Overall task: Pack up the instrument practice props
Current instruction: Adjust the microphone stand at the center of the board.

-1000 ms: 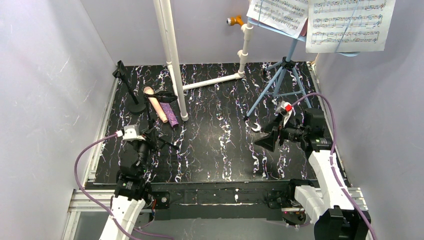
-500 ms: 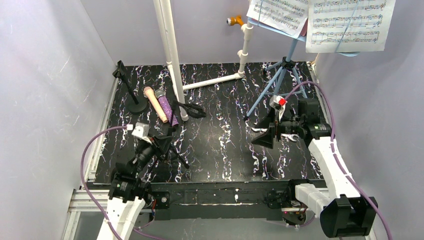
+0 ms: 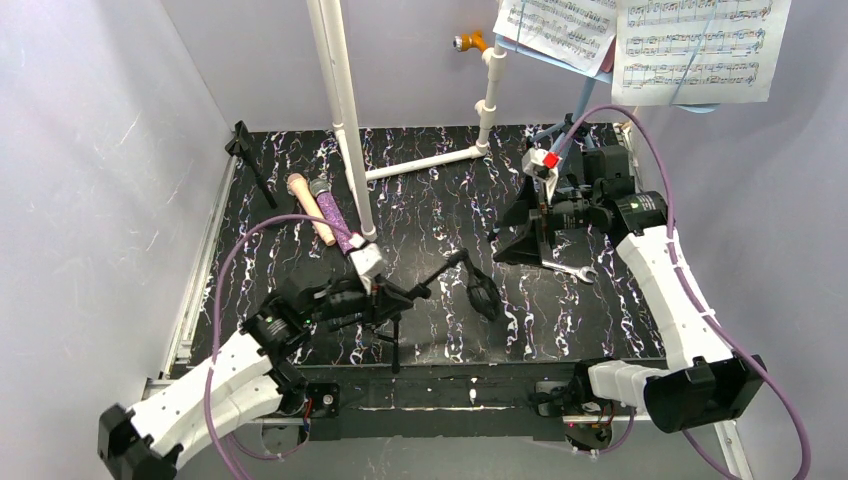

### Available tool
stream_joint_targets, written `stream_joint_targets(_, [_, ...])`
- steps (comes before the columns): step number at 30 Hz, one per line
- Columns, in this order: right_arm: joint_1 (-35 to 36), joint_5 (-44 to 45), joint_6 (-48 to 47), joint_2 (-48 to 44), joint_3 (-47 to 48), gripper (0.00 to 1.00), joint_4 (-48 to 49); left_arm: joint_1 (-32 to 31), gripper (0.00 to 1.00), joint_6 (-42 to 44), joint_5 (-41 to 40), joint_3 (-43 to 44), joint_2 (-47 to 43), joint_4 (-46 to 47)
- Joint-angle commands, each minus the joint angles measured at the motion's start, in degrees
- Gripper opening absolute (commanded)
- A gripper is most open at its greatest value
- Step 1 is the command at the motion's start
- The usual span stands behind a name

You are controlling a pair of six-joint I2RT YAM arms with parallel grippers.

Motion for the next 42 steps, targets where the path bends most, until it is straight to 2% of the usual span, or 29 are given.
stream_joint_targets(1, [4.6, 5.2, 2.6, 1.1, 2.3, 0.98, -4.0, -4.6, 0.00, 5.2, -2.7, 3.3, 6.5, 10.6])
stream_joint_targets(8, [7.7, 8.5, 5.4, -1.0, -5.0, 0.98, -2.0, -5.8, 0.00, 4.7, -2.2, 4.5, 11.8, 16.5])
stream_joint_targets(16, [8.1, 7.5, 13.9, 0.7, -6.3, 0.98, 5.8, -7.2, 0.00, 4.3, -2.1, 4.6, 13.0, 17.4])
stream_joint_targets(18, [8.1, 5.0, 16.3, 2.1, -6.3, 0.81, 7.6, -7.6, 0.00, 4.3, -2.8, 4.2, 13.2, 18.0])
stream_joint_targets(19, [8.1, 5.9, 15.9, 1.8, -6.7, 0.58, 7.7, -7.7, 0.00, 4.4, -3.2, 3.8, 13.0, 18.2])
stream_joint_targets(22, [8.1, 11.5, 9.8, 0.4, -6.9, 0.16, 4.6, -7.7, 0.00, 4.5, -5.6, 2.4, 11.6, 18.4])
stream_joint_targets(23, [8.1, 12.3, 8.0, 0.3, -6.6, 0.08, 3.4, -7.8, 0.00, 4.3, -6.3, 2.2, 11.4, 18.4])
stream_joint_targets(24, [8.1, 12.5, 6.3, 0.2, -5.8, 0.01, 2.3, -7.8, 0.10, 3.4, -6.9, 2.3, 11.3, 18.4])
stream_joint_targets(26, [8.1, 12.0, 1.6, 0.4, -3.2, 0.01, -1.1, -7.6, 0.46, 0.6, -3.9, 4.1, 13.0, 18.2])
stream_joint_targets(27, [8.3, 12.0, 0.0, 0.5, -2.6, 0.01, -2.3, -7.6, 0.58, -0.2, -1.1, 5.6, 14.6, 18.0])
stream_joint_targets(30, [8.8, 13.3, -2.3, 0.5, -1.2, 0.01, -4.0, -7.7, 0.80, -0.8, 3.1, 9.3, 17.8, 16.2])
stream_joint_targets(31, [9.0, 14.0, -3.3, 0.5, -0.4, 0.01, -4.9, -7.7, 0.84, -0.7, 4.2, 11.2, 19.1, 14.9])
stream_joint_targets(37, [10.6, 17.2, -6.2, 0.2, 2.4, 0.01, -7.7, -8.1, 0.86, 1.1, 8.2, 18.4, 26.0, 12.4])
stream_joint_targets(42, [11.3, 18.0, -6.6, 0.9, 5.0, 0.01, -8.8, -12.4, 0.81, 8.5, 4.4, 23.0, 31.6, 10.3])
